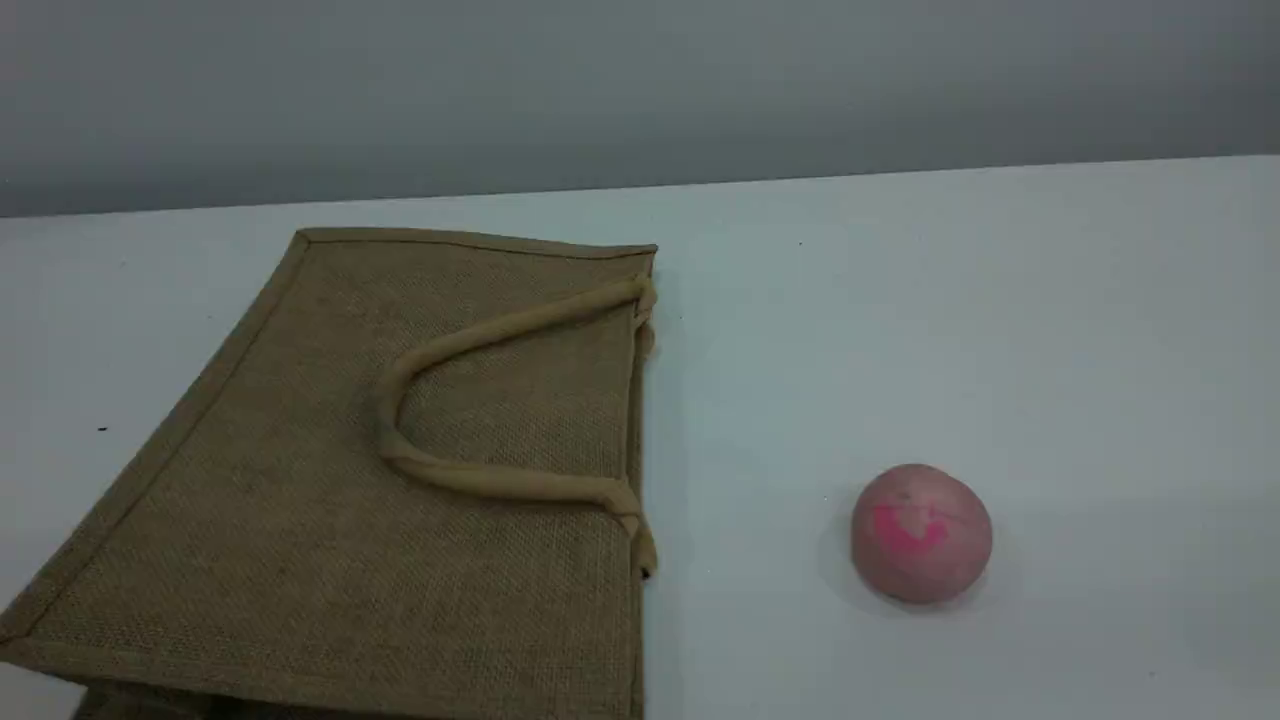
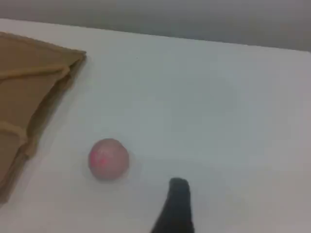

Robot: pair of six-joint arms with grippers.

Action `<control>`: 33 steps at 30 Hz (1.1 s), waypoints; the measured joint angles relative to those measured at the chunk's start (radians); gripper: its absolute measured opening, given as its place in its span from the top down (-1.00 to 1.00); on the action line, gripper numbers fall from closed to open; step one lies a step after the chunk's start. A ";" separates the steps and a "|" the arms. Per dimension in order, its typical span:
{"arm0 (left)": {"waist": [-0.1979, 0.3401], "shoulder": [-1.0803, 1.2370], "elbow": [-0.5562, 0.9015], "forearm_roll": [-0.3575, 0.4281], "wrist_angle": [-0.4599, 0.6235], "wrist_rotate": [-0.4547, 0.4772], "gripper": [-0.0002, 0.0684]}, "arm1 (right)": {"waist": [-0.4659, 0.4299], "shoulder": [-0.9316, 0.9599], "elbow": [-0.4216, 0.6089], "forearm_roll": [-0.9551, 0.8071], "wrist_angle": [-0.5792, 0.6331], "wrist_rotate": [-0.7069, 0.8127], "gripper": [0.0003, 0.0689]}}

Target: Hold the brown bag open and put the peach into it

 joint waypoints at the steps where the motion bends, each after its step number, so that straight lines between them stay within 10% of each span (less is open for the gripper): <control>1: 0.000 0.000 0.000 0.000 0.000 0.000 -0.35 | 0.000 0.000 0.000 0.000 0.000 0.000 -0.67; 33: 0.000 0.098 -0.083 0.009 -0.117 -0.050 -0.35 | 0.053 0.088 -0.079 -0.005 -0.102 0.043 -0.67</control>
